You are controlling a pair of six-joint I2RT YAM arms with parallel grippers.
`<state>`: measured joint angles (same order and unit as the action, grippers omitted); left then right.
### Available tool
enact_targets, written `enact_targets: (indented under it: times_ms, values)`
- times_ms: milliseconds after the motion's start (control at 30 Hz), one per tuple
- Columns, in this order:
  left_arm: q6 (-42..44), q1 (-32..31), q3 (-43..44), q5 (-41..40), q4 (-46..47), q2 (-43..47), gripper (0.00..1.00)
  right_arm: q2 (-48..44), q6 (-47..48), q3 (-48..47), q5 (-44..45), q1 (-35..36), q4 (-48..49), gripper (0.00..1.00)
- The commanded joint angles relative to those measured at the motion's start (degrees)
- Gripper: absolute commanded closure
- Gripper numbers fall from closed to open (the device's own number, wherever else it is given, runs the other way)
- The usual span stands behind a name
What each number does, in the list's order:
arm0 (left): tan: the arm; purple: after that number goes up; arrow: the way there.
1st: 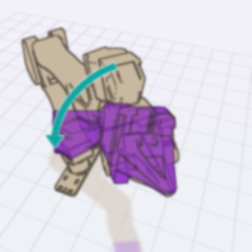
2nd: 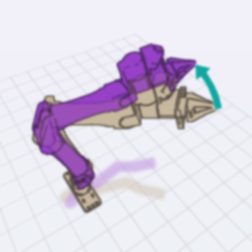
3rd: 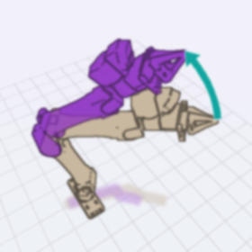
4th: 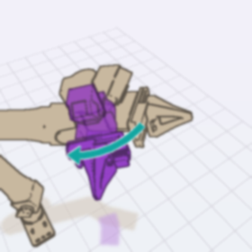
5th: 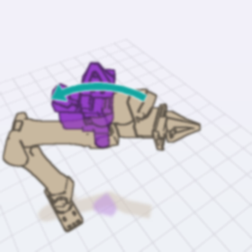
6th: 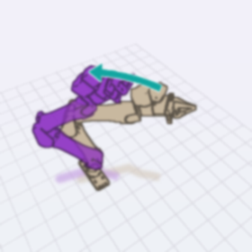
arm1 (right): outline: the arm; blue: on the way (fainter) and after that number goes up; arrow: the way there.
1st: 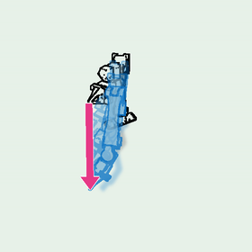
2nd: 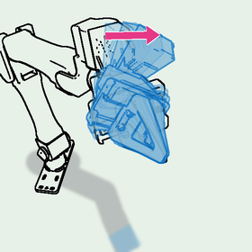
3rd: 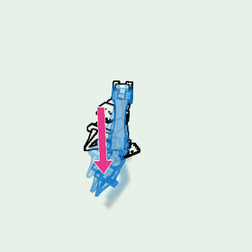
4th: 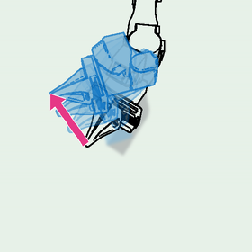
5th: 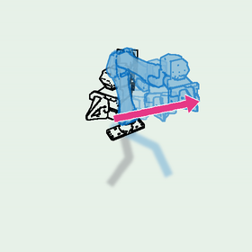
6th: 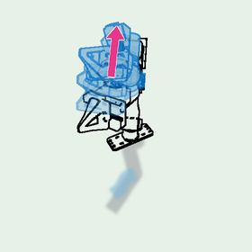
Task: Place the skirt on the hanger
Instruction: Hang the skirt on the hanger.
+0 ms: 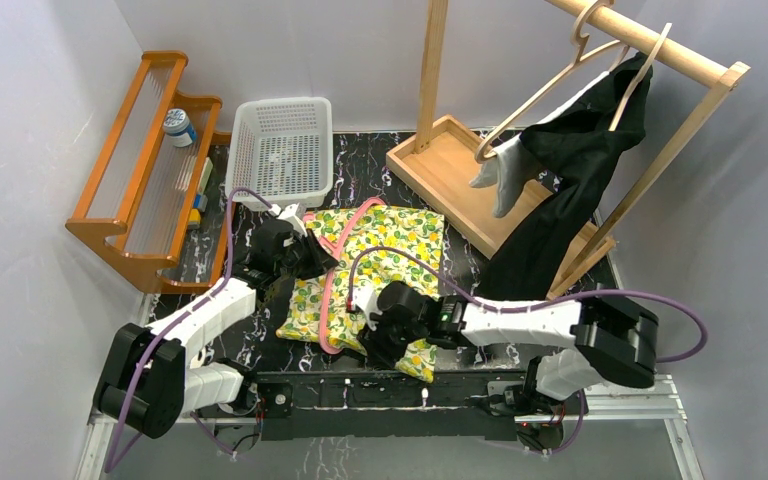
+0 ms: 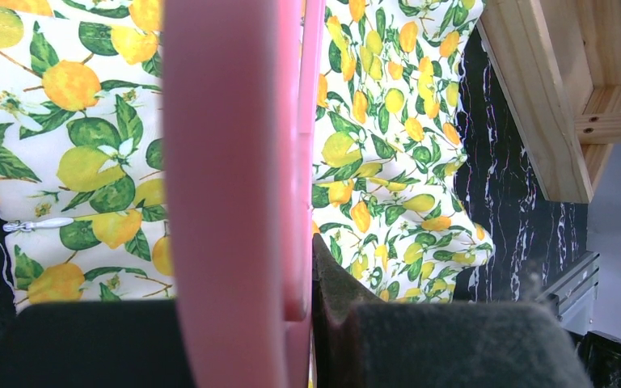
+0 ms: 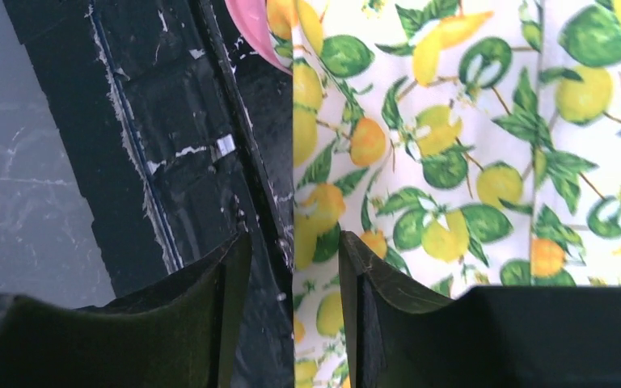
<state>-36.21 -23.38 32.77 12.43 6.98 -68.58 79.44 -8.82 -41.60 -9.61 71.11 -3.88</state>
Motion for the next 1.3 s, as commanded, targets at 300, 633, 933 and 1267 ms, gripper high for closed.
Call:
enact_targets:
  times_ms: [300, 633, 933, 1267]
  values:
    - [-1.1, -0.2, 2.4, 0.8, -2.2, 1.4, 1.0, 9.8, 2.2, -11.9, 7.9, 4.2, 6.1, 1.0]
    - [1.2, -0.2, 1.9, 2.1, -2.1, 2.9, 1.0, 12.6, 3.0, -16.0, 3.2, 4.2, 3.0, 1.0]
    - [2.8, -0.2, 1.4, 0.6, -2.6, 5.0, 1.0, 4.5, 0.3, -14.9, 8.8, 2.5, 0.5, 0.45]
    - [7.9, -0.2, 3.7, -0.6, -7.4, 9.4, 1.0, 4.0, -8.5, -25.8, 31.9, -4.9, -9.3, 0.44]
